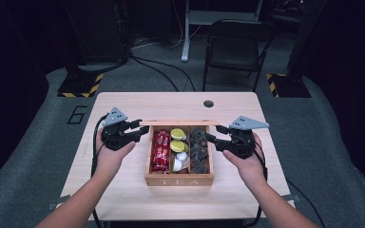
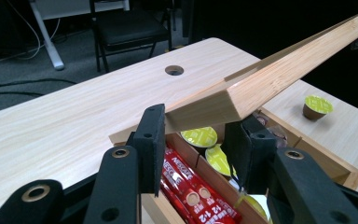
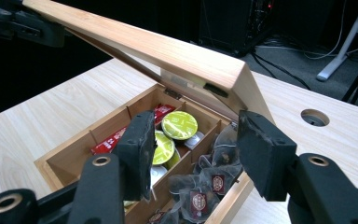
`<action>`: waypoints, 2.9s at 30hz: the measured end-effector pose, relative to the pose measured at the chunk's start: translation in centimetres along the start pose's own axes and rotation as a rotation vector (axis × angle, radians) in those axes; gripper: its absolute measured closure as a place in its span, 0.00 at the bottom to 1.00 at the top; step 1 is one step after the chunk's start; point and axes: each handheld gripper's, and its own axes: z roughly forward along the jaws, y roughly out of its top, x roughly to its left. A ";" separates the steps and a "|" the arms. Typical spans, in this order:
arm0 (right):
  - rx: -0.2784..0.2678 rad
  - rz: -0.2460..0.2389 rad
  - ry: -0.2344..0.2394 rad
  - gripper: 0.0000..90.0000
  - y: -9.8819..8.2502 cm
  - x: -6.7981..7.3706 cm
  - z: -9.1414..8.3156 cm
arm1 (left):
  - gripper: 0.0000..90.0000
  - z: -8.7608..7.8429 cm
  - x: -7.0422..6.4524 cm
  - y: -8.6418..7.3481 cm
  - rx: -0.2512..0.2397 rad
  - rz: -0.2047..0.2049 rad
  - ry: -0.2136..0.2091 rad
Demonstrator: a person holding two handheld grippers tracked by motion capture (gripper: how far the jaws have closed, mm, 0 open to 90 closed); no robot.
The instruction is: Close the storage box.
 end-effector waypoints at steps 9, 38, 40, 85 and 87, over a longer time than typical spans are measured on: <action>0.000 -0.057 0.011 0.52 -0.9 1.4 0.2 | 0.66 -0.3 -0.6 -1.0 0.002 0.020 0.003; 0.018 0.019 0.012 0.55 -6.6 2.2 -0.7 | 0.64 -1.1 -2.7 -7.0 0.042 0.043 -0.039; 0.020 0.021 0.001 0.54 -7.1 2.1 -0.7 | 0.64 -1.1 -2.8 -7.6 0.046 0.031 -0.047; 0.133 -0.052 0.016 0.41 -12.0 3.7 -0.9 | 0.40 -0.8 -3.7 -14.1 0.125 -0.053 -0.095; 0.143 -0.064 0.010 0.41 -12.3 3.8 -0.8 | 0.39 -1.0 -3.5 -14.1 0.108 -0.095 -0.102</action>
